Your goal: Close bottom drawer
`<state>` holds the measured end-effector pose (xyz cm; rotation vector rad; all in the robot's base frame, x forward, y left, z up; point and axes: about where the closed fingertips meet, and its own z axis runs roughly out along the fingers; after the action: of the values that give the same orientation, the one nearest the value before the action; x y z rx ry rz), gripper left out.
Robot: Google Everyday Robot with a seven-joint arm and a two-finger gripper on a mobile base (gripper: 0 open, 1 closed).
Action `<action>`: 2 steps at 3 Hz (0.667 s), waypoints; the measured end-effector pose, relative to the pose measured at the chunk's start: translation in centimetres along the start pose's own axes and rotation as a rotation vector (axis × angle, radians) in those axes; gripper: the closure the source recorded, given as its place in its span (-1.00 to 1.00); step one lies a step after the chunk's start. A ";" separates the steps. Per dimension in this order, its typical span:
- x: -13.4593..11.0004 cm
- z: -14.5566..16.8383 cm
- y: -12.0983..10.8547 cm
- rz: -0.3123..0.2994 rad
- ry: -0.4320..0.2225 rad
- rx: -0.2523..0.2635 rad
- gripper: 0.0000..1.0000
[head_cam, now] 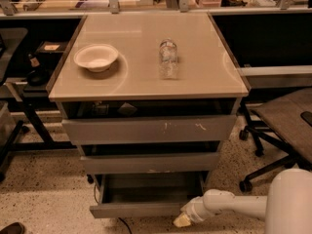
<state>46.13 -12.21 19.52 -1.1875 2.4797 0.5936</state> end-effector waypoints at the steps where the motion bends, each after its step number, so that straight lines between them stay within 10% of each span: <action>1: 0.0 0.0 0.0 0.000 0.000 0.000 -1.00; 2: 0.0 0.0 0.0 0.000 0.000 0.000 -0.96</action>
Offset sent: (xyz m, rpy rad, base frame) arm 0.0000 0.0000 0.0000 0.0000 0.0000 0.0000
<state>46.13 -12.20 19.52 -1.1876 2.4797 0.5938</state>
